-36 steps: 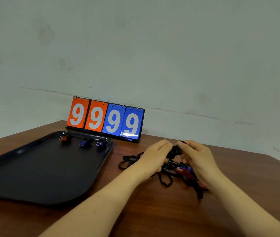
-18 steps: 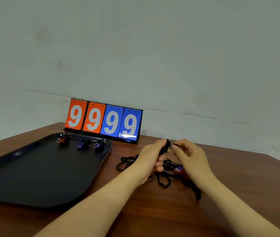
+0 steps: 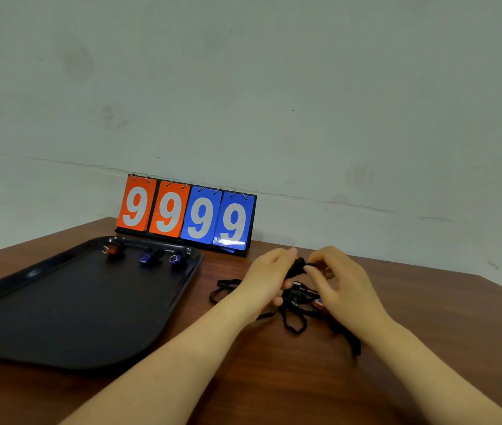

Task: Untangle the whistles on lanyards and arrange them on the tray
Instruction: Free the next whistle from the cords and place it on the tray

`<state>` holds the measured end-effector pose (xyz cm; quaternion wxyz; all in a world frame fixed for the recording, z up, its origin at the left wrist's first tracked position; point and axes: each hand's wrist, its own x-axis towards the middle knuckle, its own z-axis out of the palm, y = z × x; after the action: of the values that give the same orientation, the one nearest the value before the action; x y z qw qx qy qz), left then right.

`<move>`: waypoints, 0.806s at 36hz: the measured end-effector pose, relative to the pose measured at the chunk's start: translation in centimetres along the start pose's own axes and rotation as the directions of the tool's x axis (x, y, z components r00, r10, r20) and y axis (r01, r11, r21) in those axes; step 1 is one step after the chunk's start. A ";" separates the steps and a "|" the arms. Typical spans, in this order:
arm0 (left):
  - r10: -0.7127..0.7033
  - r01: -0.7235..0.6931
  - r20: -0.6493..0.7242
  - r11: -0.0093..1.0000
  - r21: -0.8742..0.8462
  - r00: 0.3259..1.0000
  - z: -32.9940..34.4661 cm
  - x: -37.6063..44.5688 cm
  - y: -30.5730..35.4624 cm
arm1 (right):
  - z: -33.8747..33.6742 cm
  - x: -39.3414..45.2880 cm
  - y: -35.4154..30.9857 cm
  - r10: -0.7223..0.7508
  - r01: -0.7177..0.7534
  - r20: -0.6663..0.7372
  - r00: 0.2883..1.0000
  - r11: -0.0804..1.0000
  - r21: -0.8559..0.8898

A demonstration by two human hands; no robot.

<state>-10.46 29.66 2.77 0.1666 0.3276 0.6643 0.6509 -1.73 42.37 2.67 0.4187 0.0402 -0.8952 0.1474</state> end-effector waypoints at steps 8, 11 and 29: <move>0.142 -0.110 -0.084 0.945 0.307 0.986 0.3 -0.1 0.2 | 0.2 -0.1 -0.3 0.011 -0.010 -0.017 1.000 0.999 0.049; 0.166 -0.131 -0.072 0.930 0.343 0.984 0.3 -0.2 0.3 | 0.2 -0.1 -0.6 0.014 -0.009 -0.050 0.999 0.996 0.086; 0.218 -0.176 -0.045 0.878 0.446 0.975 0.0 -1.1 0.4 | 0.0 0.2 -0.9 0.417 -0.464 0.222 0.882 0.678 0.570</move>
<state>-9.52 28.93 2.91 -0.0100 0.3915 0.7641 0.5126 -1.67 41.50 2.98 0.3020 -0.0387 -0.7970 0.5216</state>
